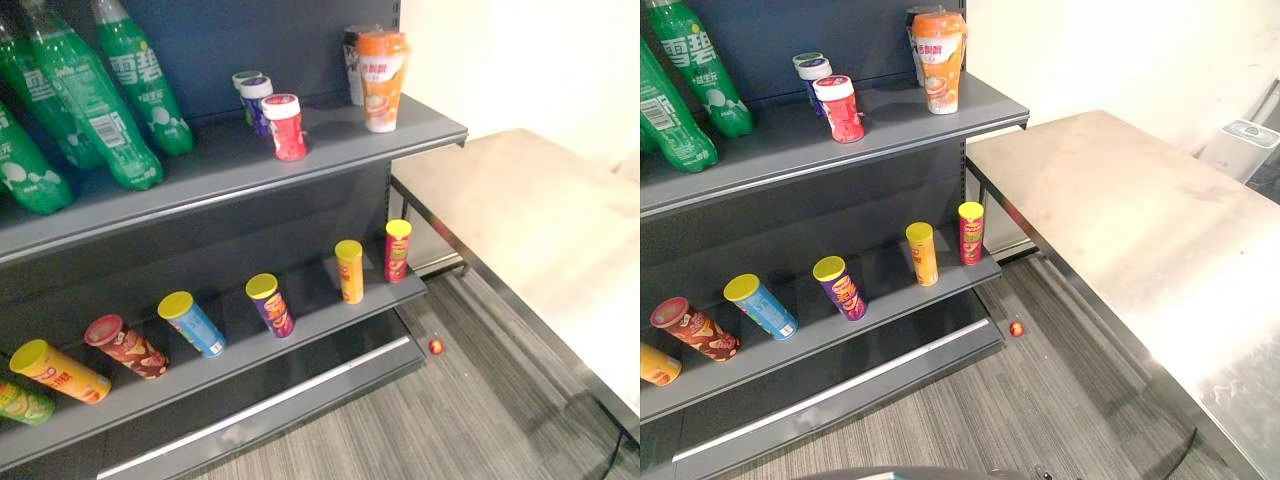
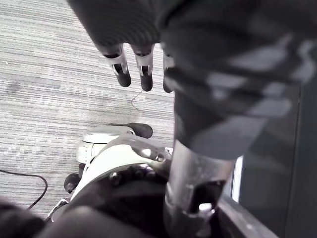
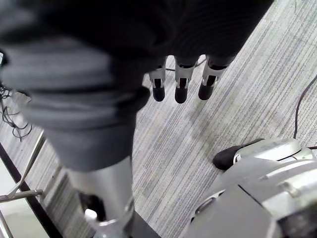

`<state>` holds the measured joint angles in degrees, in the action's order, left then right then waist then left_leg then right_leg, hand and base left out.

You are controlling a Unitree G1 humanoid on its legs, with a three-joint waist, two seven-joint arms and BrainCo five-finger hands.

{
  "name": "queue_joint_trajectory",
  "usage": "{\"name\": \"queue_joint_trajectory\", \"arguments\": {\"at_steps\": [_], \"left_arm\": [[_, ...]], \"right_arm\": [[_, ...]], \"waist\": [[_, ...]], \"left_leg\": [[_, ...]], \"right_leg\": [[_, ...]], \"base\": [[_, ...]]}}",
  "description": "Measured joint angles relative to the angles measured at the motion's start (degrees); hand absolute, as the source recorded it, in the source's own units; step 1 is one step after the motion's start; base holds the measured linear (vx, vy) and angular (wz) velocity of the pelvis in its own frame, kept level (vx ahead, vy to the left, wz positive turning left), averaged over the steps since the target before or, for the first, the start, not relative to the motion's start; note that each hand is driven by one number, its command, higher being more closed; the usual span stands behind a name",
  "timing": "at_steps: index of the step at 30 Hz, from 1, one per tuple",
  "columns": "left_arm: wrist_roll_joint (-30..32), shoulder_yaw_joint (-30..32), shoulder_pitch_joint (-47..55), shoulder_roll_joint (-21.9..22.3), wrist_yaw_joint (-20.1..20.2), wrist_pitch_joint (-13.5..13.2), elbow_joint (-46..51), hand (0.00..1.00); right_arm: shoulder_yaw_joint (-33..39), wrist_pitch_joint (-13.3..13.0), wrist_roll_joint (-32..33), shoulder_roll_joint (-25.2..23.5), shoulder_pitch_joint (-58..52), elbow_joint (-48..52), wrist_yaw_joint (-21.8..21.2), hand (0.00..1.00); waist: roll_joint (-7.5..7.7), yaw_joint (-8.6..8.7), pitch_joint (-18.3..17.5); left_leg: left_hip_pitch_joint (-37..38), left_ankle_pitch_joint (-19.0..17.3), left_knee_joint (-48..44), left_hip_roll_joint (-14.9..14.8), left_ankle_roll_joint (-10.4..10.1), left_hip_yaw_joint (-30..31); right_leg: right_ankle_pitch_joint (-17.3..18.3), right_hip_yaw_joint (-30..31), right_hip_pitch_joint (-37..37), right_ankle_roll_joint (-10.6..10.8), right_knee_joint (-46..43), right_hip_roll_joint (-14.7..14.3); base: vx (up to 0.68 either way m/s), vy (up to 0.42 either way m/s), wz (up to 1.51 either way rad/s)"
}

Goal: Put the gum and the chips on the shelf.

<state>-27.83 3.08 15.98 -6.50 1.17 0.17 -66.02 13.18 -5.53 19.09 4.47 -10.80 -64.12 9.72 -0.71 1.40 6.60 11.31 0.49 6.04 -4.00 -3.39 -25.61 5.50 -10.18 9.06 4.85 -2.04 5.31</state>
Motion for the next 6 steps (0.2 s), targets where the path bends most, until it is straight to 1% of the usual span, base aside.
{"name": "queue_joint_trajectory", "arguments": {"at_steps": [6], "left_arm": [[-1.02,-0.67,0.01,-0.06,-0.28,-0.55,0.01,0.00]], "right_arm": [[0.03,-0.31,1.27,-0.10,-0.68,0.02,-0.14,0.00]], "waist": [[0.01,0.00,0.08]], "left_leg": [[-0.37,-0.16,0.01,0.37,0.33,1.12]], "right_leg": [[0.25,-0.42,-0.06,0.50,-0.06,0.70]], "base": [[-0.05,0.019,0.07]]}}
